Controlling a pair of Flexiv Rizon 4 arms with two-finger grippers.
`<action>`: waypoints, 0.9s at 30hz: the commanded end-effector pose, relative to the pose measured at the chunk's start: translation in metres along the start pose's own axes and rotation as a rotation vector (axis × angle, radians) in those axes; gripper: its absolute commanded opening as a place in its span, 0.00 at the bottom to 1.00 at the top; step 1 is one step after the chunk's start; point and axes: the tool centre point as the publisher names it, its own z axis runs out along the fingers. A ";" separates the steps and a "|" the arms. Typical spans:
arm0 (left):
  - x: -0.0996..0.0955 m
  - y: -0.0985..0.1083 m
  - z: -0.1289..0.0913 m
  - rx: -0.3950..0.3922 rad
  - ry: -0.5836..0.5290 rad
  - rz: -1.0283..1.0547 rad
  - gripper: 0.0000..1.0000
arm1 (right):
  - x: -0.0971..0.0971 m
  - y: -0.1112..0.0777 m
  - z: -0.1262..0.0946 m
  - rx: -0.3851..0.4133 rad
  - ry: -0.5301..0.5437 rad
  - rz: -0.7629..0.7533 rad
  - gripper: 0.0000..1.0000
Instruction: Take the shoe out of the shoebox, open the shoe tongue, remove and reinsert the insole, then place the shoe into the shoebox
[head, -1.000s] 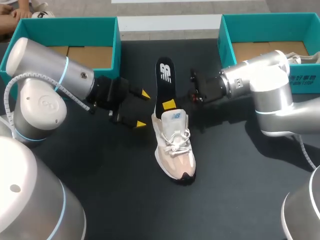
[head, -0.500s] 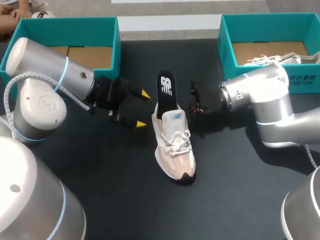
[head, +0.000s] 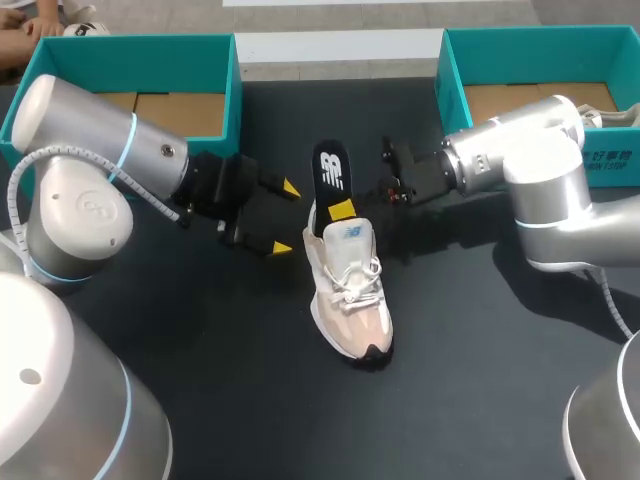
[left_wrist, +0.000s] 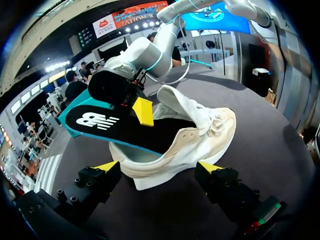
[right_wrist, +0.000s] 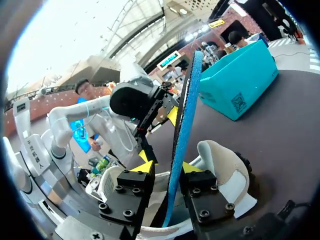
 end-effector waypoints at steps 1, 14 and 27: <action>0.000 0.000 0.001 -0.004 0.001 0.000 1.00 | -0.008 0.005 0.002 0.021 0.024 0.005 0.20; 0.000 0.000 0.001 -0.004 0.001 0.000 1.00 | 0.001 -0.039 0.017 0.042 0.078 0.154 0.00; 0.000 0.000 0.001 -0.004 0.001 0.000 1.00 | 0.001 -0.025 0.009 0.041 0.046 0.110 0.26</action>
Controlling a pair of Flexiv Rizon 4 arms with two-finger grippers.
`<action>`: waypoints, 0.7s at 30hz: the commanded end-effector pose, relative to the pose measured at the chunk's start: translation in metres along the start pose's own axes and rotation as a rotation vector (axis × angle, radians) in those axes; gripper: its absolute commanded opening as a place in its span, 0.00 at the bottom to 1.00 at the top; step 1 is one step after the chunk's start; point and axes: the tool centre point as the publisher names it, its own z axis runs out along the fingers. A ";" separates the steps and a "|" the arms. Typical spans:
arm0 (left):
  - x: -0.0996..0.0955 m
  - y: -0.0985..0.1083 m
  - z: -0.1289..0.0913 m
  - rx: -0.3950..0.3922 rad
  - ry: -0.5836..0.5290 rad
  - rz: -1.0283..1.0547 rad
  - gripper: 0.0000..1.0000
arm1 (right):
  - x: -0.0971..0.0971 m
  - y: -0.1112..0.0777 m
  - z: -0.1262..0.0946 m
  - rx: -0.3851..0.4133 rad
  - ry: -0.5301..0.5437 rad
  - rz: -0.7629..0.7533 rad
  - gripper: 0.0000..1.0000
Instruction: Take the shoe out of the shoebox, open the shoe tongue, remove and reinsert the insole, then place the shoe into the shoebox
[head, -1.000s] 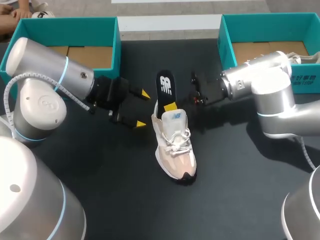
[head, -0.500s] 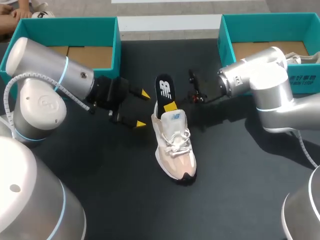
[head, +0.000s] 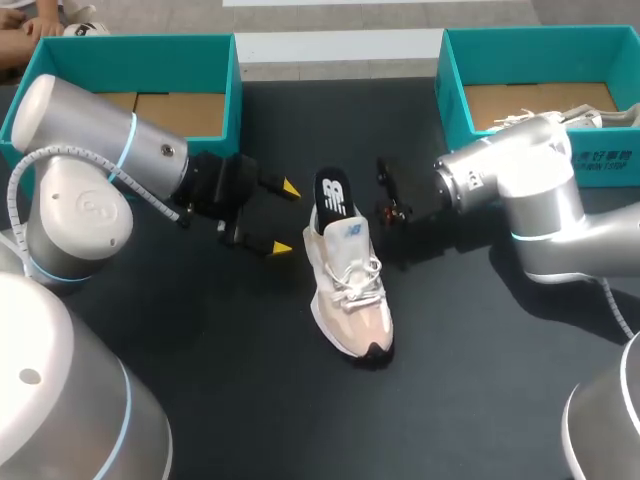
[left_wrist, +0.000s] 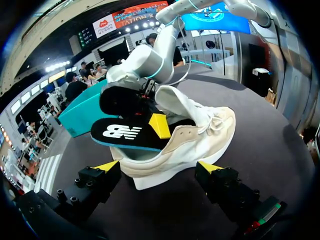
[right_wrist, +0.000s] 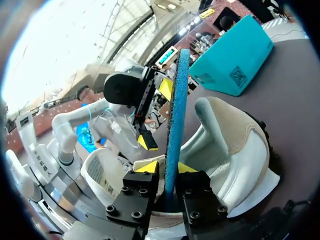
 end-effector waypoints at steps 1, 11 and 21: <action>0.000 0.000 0.001 -0.004 0.001 0.000 1.00 | 0.003 0.010 -0.005 0.011 -0.019 -0.017 0.27; 0.000 0.000 0.001 -0.004 0.001 0.000 1.00 | -0.007 0.032 -0.013 0.040 -0.029 -0.059 0.20; 0.000 0.000 0.001 -0.004 0.001 0.000 1.00 | -0.003 0.005 -0.006 0.067 0.005 0.041 0.00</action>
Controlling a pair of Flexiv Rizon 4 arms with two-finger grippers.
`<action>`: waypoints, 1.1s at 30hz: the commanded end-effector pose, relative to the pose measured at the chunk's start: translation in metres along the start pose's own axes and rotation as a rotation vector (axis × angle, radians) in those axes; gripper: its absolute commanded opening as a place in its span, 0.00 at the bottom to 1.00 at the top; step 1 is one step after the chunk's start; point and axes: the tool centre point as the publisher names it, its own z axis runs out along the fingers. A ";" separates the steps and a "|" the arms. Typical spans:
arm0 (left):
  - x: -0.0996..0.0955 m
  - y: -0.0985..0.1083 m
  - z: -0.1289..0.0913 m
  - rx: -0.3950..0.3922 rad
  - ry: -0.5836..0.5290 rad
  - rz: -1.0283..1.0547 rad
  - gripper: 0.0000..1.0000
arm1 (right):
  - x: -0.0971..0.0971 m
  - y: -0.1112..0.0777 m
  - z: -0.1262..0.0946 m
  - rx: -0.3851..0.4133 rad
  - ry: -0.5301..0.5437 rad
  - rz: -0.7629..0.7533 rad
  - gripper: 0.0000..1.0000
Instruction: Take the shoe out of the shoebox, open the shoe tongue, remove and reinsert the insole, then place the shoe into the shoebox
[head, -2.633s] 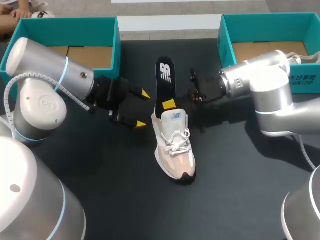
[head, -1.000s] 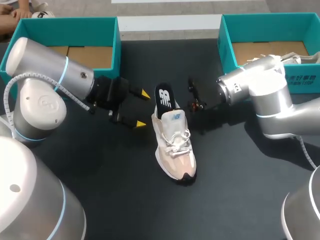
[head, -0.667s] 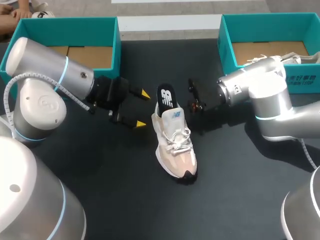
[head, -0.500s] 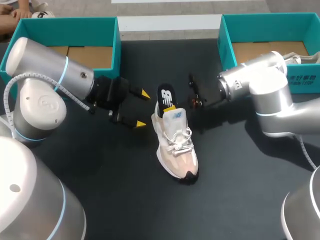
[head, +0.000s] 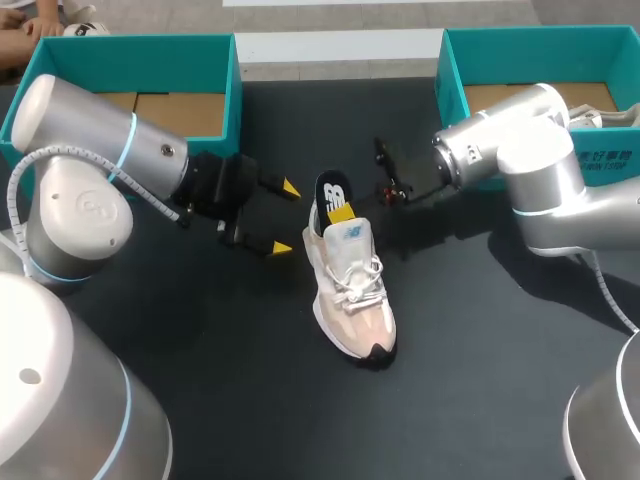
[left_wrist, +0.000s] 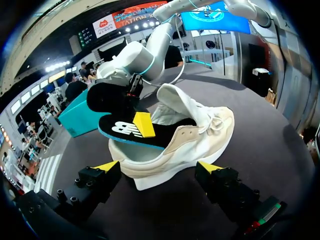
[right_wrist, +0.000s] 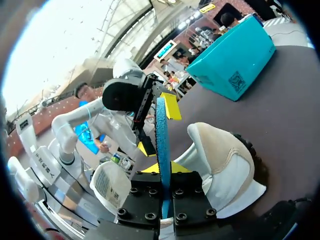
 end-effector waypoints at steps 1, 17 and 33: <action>0.000 0.000 0.001 -0.004 0.001 0.000 1.00 | 0.000 -0.013 0.007 0.003 0.010 0.035 0.00; 0.000 0.000 0.001 -0.004 0.001 0.000 1.00 | 0.004 -0.017 0.004 0.010 -0.013 0.056 0.36; 0.000 0.000 0.001 -0.004 0.001 0.000 1.00 | 0.003 0.009 -0.003 0.042 -0.040 -0.005 0.24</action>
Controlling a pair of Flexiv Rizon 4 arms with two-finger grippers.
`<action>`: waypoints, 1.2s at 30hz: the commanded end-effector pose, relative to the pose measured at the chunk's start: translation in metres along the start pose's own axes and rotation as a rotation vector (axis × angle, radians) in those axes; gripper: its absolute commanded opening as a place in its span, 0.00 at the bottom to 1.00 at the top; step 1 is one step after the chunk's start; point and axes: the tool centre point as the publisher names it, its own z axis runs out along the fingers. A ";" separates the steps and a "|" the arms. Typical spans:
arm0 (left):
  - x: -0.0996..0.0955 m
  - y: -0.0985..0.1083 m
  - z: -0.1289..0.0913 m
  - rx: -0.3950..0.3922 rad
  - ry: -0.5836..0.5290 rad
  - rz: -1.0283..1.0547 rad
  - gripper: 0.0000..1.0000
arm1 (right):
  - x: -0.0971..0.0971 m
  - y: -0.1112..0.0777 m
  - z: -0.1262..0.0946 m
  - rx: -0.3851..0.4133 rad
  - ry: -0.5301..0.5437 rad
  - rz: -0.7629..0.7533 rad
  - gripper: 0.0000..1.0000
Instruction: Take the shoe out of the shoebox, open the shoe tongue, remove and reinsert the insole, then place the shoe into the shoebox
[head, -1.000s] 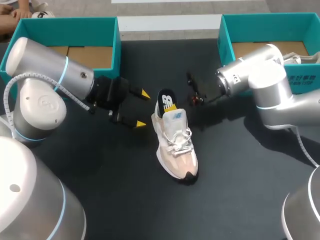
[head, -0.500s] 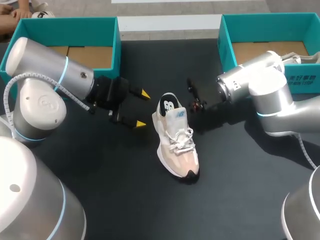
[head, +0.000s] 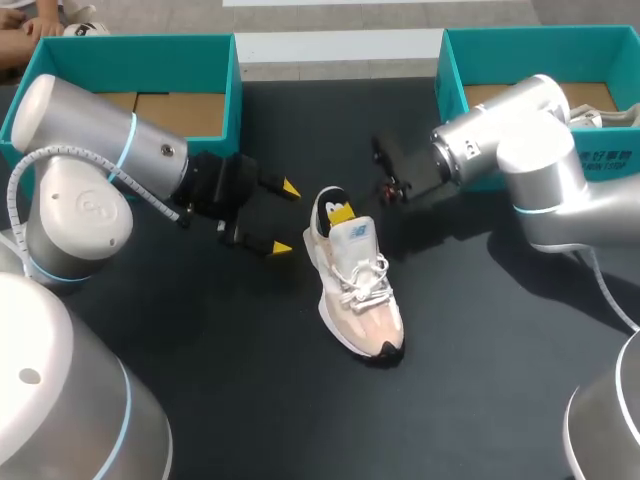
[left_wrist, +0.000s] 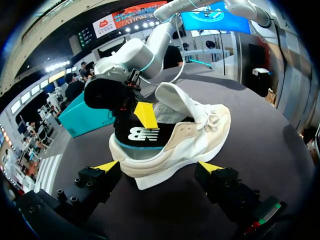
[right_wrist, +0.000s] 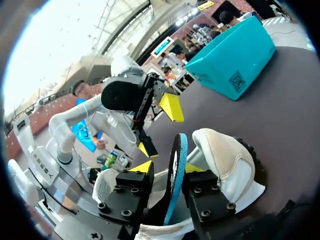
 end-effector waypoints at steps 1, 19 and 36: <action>0.000 0.000 0.001 -0.004 0.001 0.000 1.00 | -0.003 0.003 -0.001 0.012 -0.004 0.001 0.17; 0.000 0.000 0.001 -0.004 0.001 0.000 1.00 | 0.005 -0.023 0.009 -0.009 -0.004 0.071 0.21; 0.000 0.000 0.001 -0.004 0.001 0.000 1.00 | 0.015 0.004 -0.003 0.009 -0.054 -0.009 0.44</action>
